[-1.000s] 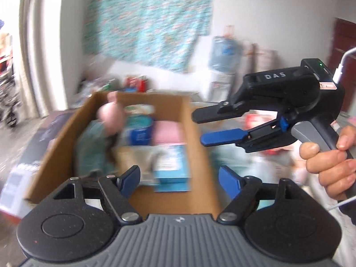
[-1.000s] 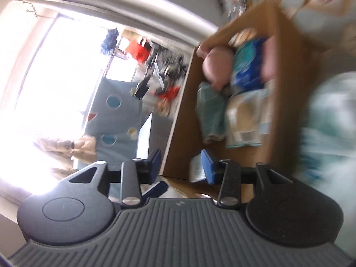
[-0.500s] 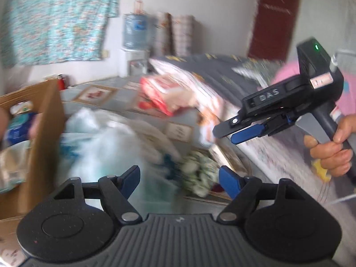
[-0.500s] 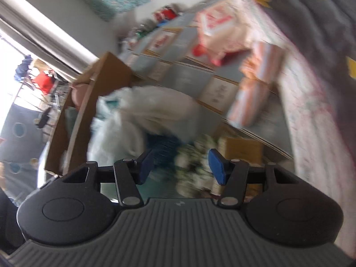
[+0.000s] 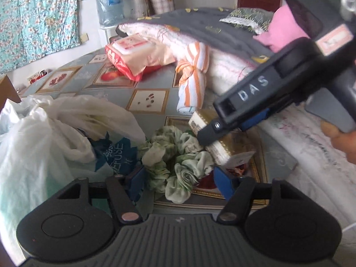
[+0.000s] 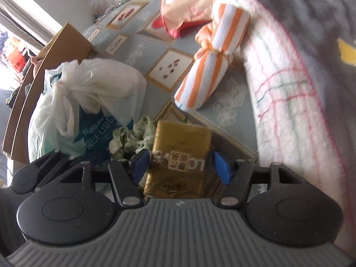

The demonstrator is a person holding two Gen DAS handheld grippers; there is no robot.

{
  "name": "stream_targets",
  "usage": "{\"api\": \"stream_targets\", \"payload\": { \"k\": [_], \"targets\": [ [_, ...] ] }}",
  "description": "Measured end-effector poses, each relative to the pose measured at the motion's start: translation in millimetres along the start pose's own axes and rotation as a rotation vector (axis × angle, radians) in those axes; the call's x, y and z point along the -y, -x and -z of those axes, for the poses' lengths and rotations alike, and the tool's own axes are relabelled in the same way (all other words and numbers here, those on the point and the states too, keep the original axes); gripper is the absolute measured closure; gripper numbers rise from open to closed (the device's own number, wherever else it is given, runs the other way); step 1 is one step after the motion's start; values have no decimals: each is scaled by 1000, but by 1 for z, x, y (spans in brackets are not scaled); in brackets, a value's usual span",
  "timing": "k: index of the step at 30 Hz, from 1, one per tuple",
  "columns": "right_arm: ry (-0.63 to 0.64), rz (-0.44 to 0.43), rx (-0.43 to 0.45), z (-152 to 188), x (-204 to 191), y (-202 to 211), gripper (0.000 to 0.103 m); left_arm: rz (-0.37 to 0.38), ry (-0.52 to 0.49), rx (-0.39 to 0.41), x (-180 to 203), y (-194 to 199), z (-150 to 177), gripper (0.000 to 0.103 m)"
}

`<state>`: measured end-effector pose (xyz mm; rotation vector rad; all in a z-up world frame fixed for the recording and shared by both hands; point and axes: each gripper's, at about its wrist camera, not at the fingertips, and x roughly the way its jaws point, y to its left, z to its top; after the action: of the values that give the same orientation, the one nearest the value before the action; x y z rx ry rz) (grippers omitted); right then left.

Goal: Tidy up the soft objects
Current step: 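Grasp the green scrunchie with the left gripper while the right gripper grasps the gold box, then carry the scrunchie and gold box into the cardboard box and open both grippers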

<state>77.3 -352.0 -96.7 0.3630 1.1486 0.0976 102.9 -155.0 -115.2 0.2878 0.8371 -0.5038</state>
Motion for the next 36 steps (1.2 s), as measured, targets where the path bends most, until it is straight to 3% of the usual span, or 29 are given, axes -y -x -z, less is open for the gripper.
{"api": "stream_targets", "payload": {
  "k": [2,7,12,20,26,31,36],
  "targets": [
    [13,-3,7,1,-2,-1,41,-5,-1,-11,-1,-6,0,42],
    [14,-17,33,5,1,0,48,-18,12,-13,-3,-9,4,68],
    [-52,-57,66,11,9,7,50,-5,48,-4,-9,-3,2,80],
    [-139,-172,122,20,7,35,50,-5,73,66,-14,33,-3,82],
    [-143,-297,187,16,-11,73,50,-4,107,160,-24,83,-11,82],
    [-104,-431,217,2,-42,98,50,-18,178,262,-45,135,-14,82],
    [-1,-553,201,-21,-98,104,50,-81,269,371,-80,190,-4,82]
  ]
}}
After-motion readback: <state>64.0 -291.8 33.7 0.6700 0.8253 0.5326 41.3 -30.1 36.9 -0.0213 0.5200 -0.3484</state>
